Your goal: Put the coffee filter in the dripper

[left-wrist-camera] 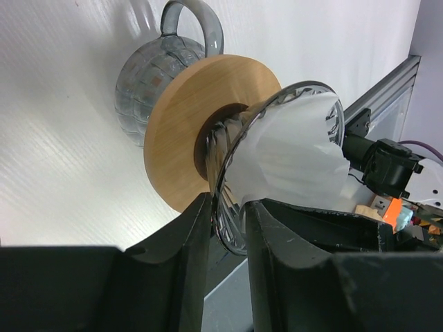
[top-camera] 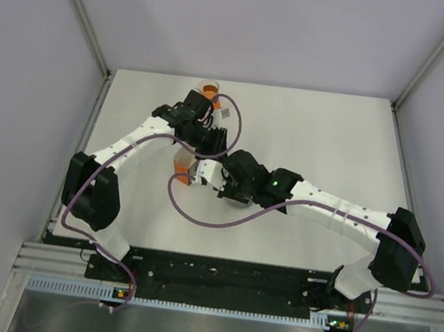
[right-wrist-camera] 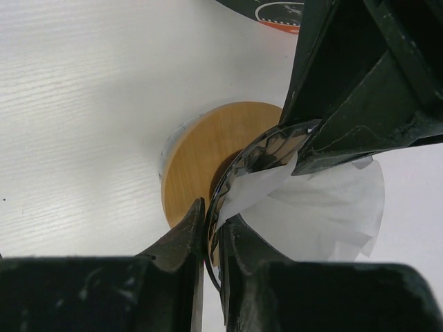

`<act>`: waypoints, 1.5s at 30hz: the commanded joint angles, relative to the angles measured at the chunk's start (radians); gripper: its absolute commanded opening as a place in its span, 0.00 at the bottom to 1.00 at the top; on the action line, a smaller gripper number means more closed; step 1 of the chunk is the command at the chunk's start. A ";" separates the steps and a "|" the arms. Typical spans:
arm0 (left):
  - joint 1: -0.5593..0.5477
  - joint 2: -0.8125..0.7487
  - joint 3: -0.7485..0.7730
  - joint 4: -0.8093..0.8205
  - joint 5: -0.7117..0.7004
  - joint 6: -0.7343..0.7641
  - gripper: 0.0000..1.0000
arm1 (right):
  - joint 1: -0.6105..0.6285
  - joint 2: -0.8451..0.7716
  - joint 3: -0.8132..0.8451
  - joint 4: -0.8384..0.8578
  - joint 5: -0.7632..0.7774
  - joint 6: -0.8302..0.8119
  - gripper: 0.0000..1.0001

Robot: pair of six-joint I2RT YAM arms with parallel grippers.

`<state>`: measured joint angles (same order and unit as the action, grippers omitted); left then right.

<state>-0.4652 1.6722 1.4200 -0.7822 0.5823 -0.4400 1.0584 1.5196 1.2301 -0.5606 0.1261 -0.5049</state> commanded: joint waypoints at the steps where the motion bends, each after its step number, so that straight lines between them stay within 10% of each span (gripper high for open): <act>1: 0.005 0.006 0.033 0.031 -0.002 0.020 0.30 | 0.029 -0.018 -0.014 0.002 -0.100 0.042 0.19; 5: 0.005 0.006 0.023 0.034 0.002 0.020 0.28 | 0.029 -0.056 0.015 0.019 -0.106 0.088 0.46; 21: 0.003 -0.012 0.020 0.040 0.004 0.023 0.28 | -0.001 -0.295 -0.017 0.179 -0.017 0.339 0.90; 30: 0.002 -0.026 0.013 0.047 -0.001 0.023 0.30 | -0.215 -0.273 -0.024 0.054 0.070 0.773 0.98; 45: 0.002 -0.032 0.000 0.057 0.007 0.024 0.30 | -0.291 -0.079 0.000 0.076 -0.112 0.617 0.88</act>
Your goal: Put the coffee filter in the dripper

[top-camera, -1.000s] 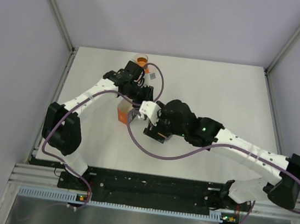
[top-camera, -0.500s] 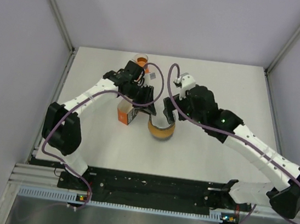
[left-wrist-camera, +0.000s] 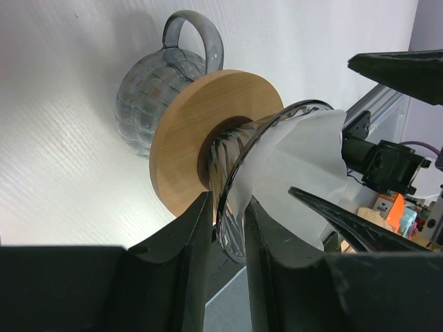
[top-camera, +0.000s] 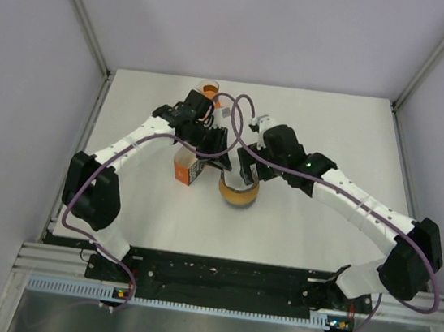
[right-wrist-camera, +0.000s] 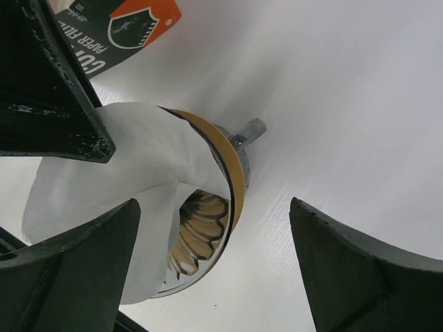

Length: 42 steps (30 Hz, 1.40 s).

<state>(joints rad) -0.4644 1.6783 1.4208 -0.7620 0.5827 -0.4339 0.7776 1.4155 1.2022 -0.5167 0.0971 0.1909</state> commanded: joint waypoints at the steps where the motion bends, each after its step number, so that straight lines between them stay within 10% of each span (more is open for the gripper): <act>1: 0.000 -0.037 0.001 0.036 0.008 0.018 0.30 | -0.009 0.040 0.033 0.033 -0.092 -0.091 0.85; 19: 0.000 -0.029 0.020 0.026 0.006 0.037 0.32 | -0.024 0.125 0.056 0.047 -0.152 -0.177 0.26; 42: 0.003 -0.037 0.104 -0.079 -0.099 0.162 0.59 | -0.024 0.178 0.028 0.043 -0.105 -0.183 0.00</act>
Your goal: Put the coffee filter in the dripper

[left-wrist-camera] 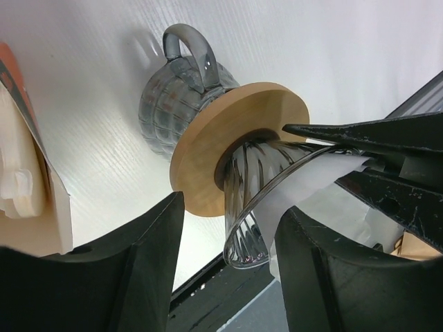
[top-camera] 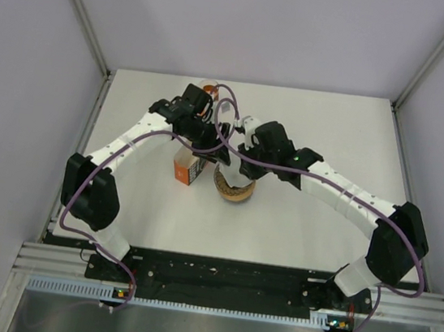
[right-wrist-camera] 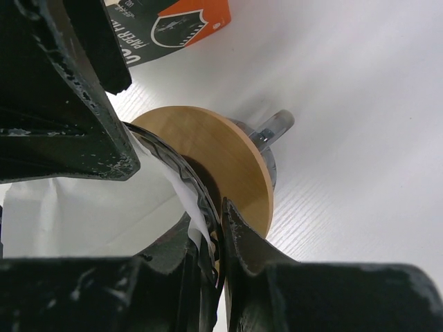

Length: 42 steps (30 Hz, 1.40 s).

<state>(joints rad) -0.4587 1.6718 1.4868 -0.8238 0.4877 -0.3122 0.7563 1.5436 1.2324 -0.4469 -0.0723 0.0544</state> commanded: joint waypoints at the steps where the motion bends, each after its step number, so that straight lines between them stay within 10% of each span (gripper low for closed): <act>1: -0.003 -0.030 0.041 -0.017 -0.009 0.042 0.59 | -0.005 0.056 -0.002 -0.027 0.066 -0.047 0.00; 7: 0.000 -0.024 0.043 -0.018 -0.017 0.051 0.60 | -0.005 0.058 0.010 -0.038 0.060 -0.045 0.48; 15: 0.000 -0.015 0.053 -0.028 -0.023 0.064 0.60 | -0.005 0.015 0.073 -0.056 0.025 -0.048 0.73; 42: -0.015 0.012 -0.007 -0.080 -0.103 0.180 0.58 | -0.052 -0.003 -0.036 -0.046 0.048 0.015 0.84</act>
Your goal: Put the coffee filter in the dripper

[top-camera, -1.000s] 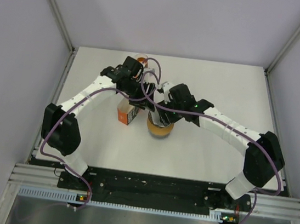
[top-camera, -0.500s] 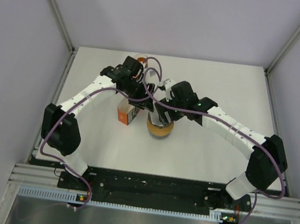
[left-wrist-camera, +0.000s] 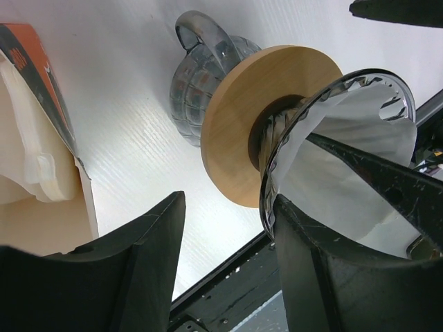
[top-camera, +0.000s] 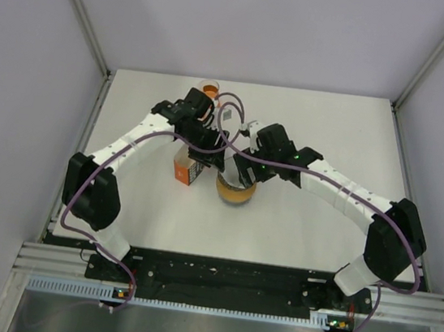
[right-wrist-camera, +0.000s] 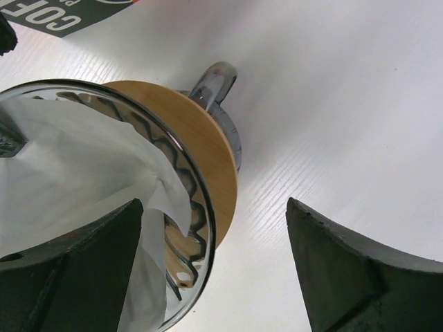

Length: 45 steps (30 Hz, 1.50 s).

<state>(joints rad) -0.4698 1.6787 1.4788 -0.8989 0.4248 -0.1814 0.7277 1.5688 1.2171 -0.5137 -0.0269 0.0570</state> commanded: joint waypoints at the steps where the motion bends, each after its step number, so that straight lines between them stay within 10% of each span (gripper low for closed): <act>1: -0.004 0.006 0.002 -0.005 -0.043 0.051 0.58 | -0.028 -0.032 -0.030 0.023 -0.001 0.014 0.83; 45: -0.023 -0.056 0.024 0.031 -0.095 0.122 0.60 | -0.123 -0.085 -0.128 0.049 -0.094 0.053 0.83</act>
<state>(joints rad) -0.4938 1.6722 1.4792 -0.8795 0.3729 -0.1009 0.6273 1.4597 1.0866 -0.3939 -0.1314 0.1356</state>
